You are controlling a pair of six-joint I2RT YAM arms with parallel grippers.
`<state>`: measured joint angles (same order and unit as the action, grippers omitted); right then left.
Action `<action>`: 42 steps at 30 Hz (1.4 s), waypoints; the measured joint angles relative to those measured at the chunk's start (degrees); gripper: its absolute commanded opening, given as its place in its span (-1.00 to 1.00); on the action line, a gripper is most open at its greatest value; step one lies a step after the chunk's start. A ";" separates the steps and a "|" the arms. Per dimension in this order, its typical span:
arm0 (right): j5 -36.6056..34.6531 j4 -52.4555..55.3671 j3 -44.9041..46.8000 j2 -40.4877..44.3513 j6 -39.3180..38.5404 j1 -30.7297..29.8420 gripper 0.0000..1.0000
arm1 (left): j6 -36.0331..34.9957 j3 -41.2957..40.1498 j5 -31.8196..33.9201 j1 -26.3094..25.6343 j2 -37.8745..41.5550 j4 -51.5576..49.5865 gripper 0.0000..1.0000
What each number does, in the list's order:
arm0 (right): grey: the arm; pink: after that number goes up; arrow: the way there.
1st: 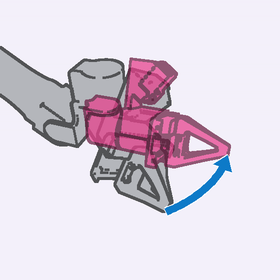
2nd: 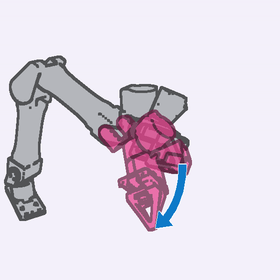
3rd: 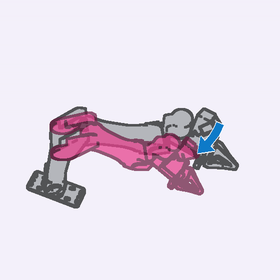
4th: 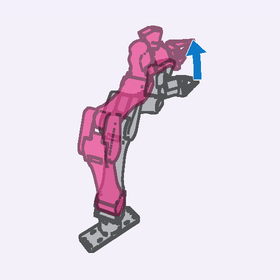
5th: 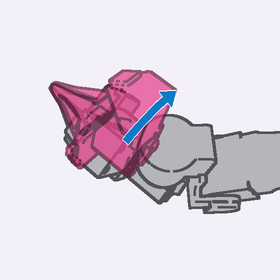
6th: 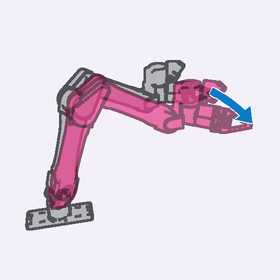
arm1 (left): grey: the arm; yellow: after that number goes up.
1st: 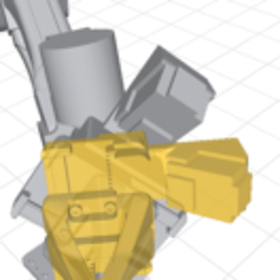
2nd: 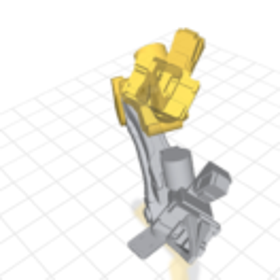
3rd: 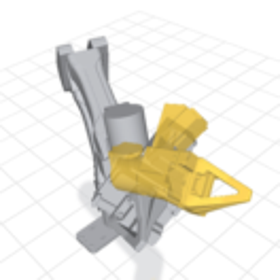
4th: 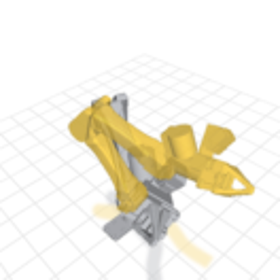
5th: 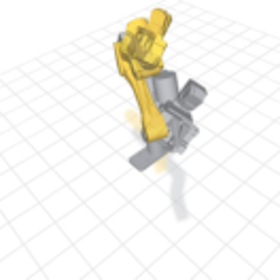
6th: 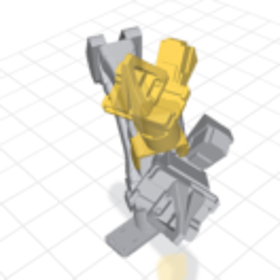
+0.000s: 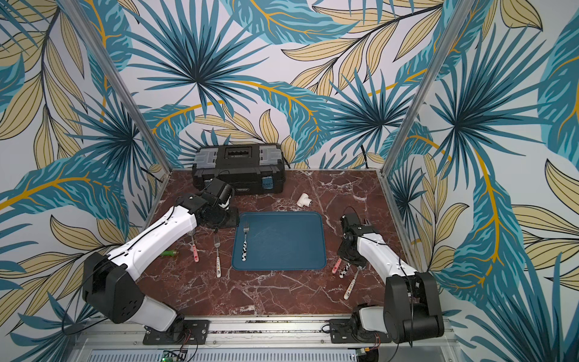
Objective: Set the spoon and fork side by side
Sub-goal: Pick up the spoon from the center of the board.
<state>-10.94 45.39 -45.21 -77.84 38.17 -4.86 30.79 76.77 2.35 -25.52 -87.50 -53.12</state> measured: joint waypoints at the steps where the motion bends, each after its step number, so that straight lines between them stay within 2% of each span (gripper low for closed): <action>1: 0.20 -0.07 0.00 -0.42 0.04 0.02 -0.38 | -0.22 -0.04 -0.15 0.13 0.00 0.09 0.16; 14: 3.43 -3.06 4.74 -2.54 0.87 0.81 -0.35 | -1.03 -1.25 -1.53 0.61 0.00 0.98 0.16; 21: 4.76 -5.90 6.38 -2.01 1.75 1.25 -0.64 | -0.98 -1.77 -1.73 0.61 0.00 1.07 0.15; 29: 5.01 -6.05 6.60 -1.57 1.75 1.40 -0.82 | -0.92 -1.77 -1.75 0.61 0.00 1.09 0.14; 35: 3.89 -6.14 7.54 3.02 3.28 1.51 -0.93 | -0.94 -1.77 -1.95 0.61 0.00 1.11 0.14; 42: 2.12 -3.15 5.62 11.45 3.72 0.94 -0.94 | -0.94 -1.77 -2.16 0.61 0.00 1.14 0.14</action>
<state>-8.82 42.24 -39.59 -66.39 41.89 -3.92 29.85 75.00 0.19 -24.91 -87.50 -51.99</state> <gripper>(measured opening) 0.174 0.569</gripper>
